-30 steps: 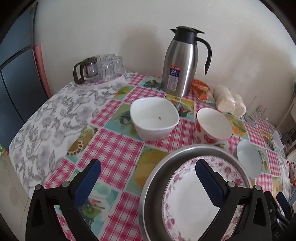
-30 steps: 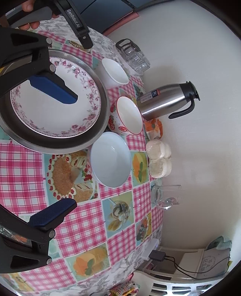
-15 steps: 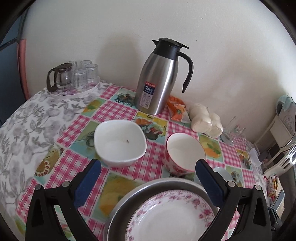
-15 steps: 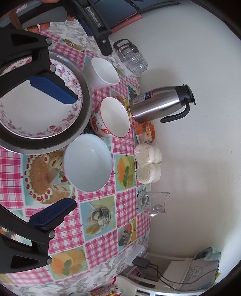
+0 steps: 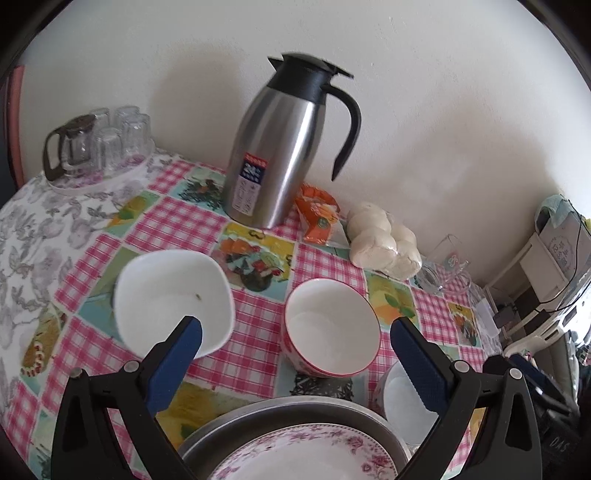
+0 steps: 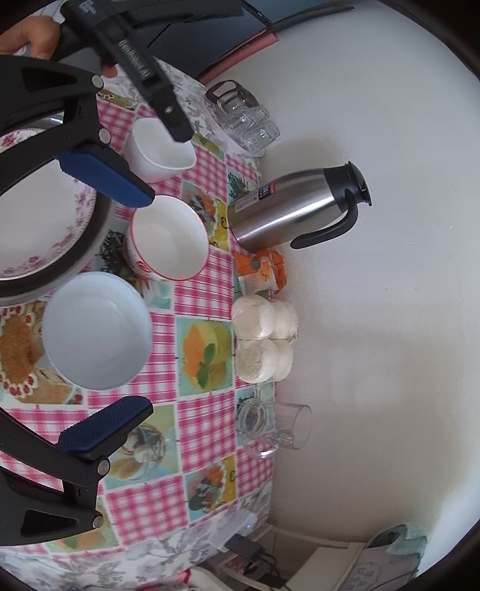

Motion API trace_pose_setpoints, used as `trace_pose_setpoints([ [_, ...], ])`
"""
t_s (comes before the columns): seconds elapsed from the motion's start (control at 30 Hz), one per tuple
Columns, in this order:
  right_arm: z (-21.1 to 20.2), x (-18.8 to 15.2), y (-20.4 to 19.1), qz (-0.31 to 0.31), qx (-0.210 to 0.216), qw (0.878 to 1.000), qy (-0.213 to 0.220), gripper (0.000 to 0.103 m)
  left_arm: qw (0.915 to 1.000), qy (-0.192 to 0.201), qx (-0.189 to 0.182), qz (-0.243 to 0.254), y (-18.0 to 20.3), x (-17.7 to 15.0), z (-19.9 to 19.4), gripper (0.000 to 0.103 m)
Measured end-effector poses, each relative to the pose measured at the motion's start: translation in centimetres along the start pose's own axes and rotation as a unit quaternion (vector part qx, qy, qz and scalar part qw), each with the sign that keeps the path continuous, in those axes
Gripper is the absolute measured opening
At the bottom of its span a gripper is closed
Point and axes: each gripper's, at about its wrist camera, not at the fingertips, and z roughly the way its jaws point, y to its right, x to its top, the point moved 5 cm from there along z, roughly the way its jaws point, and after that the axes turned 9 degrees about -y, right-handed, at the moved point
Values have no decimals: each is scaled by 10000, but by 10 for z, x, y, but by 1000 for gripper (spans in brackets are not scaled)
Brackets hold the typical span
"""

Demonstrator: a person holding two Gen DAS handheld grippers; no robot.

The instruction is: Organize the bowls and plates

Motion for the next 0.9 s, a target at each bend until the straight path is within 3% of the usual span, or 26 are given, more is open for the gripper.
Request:
trace_pose_setpoints([
  [0.27, 23, 25, -5, -124, -16, 9998, -135, 103, 9992, -362, 157, -11, 1, 1, 32, 100],
  [0.4, 39, 31, -5, -66, 49, 9997, -240, 101, 9987, -497, -44, -118, 1, 5, 40, 84],
  [0.5, 52, 33, -10, -75, 143, 9992, -375, 88, 9980, -607, -118, -128, 3, 6, 48, 81],
  [0.63, 75, 31, -16, -53, 212, 9979, -612, 82, 9960, -868, -136, -188, 0, 4, 64, 66],
  [0.9, 123, 17, -18, 42, 293, 9916, -1261, 52, 9926, -1170, -290, -171, -2, 3, 83, 55],
])
